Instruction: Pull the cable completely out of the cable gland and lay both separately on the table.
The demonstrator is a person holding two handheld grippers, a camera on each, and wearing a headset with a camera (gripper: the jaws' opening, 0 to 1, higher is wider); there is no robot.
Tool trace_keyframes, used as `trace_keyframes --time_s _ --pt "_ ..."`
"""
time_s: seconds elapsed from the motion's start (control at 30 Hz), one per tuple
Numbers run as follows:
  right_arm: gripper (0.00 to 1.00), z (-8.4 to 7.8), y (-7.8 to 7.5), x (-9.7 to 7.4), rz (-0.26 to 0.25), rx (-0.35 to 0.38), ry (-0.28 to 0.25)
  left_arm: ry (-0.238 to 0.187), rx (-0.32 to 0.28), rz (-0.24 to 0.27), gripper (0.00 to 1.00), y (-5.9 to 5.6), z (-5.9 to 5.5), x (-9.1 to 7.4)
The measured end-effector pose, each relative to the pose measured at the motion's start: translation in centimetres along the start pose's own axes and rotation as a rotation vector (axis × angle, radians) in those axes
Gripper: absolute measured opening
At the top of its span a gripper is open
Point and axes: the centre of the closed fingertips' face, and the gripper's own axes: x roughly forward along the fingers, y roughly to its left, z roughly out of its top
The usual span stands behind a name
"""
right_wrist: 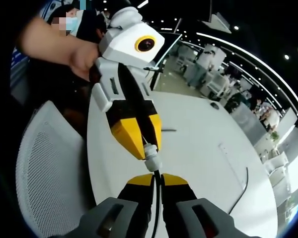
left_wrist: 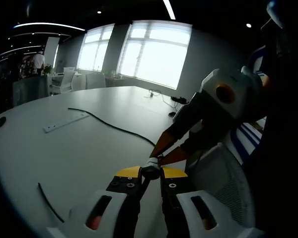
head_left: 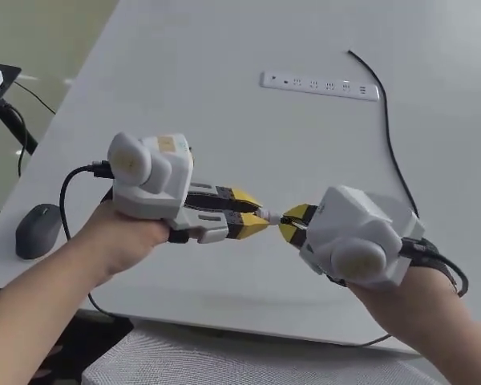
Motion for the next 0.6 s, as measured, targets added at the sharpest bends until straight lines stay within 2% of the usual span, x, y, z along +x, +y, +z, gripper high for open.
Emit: trace_keyframes --time_s 0.6 --pt "0.00 -0.68 -0.60 0.00 -0.032 0.119 0.004 -0.009 0.003 0.003 0.14 0.02 0.14 0.01"
